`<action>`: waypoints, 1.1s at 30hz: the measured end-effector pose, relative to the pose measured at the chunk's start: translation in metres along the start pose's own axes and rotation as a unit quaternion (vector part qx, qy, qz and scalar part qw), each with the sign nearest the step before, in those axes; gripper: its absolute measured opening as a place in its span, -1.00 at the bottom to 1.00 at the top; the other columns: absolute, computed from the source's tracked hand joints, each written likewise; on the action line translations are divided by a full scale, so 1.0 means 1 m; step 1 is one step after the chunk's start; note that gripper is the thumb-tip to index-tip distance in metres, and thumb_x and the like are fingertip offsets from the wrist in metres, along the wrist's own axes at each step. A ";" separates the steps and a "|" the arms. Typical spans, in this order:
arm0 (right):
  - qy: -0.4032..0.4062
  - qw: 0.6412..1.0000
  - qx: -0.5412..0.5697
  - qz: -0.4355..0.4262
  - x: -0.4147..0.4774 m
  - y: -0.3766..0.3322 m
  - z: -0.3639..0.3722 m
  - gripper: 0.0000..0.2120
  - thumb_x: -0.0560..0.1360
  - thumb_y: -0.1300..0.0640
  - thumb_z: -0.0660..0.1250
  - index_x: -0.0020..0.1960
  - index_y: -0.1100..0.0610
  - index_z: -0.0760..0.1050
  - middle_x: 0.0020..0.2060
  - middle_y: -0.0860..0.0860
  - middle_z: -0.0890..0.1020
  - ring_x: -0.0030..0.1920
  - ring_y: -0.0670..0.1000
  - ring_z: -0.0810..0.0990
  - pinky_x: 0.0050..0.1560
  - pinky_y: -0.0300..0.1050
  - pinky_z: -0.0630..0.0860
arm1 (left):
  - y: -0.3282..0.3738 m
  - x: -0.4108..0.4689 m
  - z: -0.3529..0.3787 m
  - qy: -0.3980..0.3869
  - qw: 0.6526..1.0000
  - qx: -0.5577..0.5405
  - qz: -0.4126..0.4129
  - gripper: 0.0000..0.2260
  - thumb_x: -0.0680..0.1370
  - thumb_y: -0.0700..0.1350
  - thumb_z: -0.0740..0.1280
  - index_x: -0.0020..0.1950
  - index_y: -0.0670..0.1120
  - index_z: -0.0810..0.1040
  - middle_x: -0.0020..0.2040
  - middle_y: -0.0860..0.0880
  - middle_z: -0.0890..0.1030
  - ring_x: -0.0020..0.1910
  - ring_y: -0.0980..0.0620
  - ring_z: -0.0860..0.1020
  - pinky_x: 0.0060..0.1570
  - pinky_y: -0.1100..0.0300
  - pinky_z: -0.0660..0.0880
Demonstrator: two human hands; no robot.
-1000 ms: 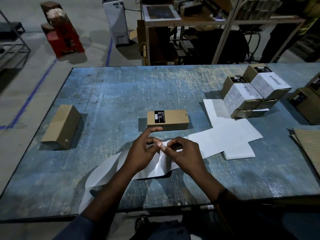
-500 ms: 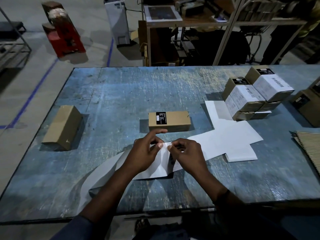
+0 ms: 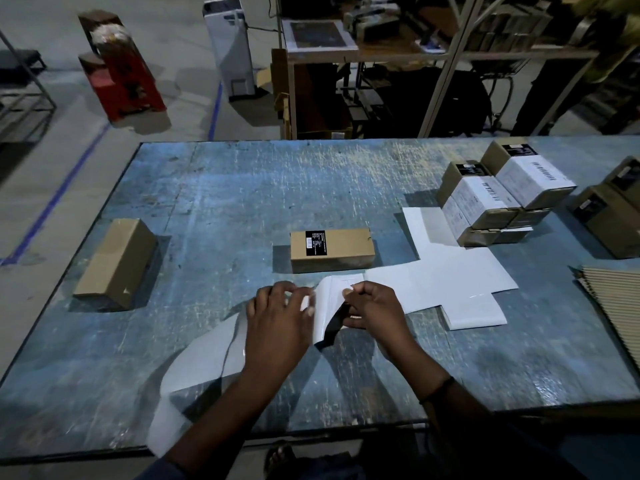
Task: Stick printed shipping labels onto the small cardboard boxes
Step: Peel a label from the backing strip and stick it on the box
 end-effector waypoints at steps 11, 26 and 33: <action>0.044 0.997 0.043 0.040 0.007 -0.012 -0.039 -0.87 0.51 0.34 0.36 -0.21 0.23 0.53 -0.33 0.13 0.62 -0.30 0.12 0.61 -0.24 0.00 0.64 | -0.061 0.011 0.010 -0.028 0.999 -0.026 -0.003 -0.80 0.56 0.08 0.32 0.17 0.25 0.59 0.28 0.12 0.48 0.30 -0.10 0.40 0.26 -0.06 0.26; 0.066 0.996 0.025 0.054 0.010 -0.008 -0.058 -0.86 0.50 0.26 0.35 -0.23 0.15 0.56 -0.25 0.14 0.63 -0.24 0.13 0.58 -0.15 -0.01 0.50 | -0.008 0.008 0.030 -0.037 0.997 -0.024 -0.068 -0.58 0.54 0.30 0.28 0.25 0.07 0.54 0.21 -0.06 0.47 0.19 -0.15 0.41 0.15 -0.06 0.44; 0.116 0.992 0.050 0.029 0.005 -0.025 -0.086 -0.92 0.52 0.31 0.31 -0.13 0.26 0.56 -0.27 0.14 0.61 -0.27 0.12 0.58 -0.25 -0.11 0.46 | -0.028 0.007 0.024 -0.010 0.999 -0.006 -0.051 -0.60 0.53 0.21 0.40 0.29 0.06 0.56 0.25 -0.07 0.49 0.22 -0.14 0.40 0.18 -0.06 0.44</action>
Point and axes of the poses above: each hand's wrist, its own x-axis towards the middle knuckle, its own z-axis out of the palm, y = z × x, the point moved 5 cm from there along x, towards the middle knuckle
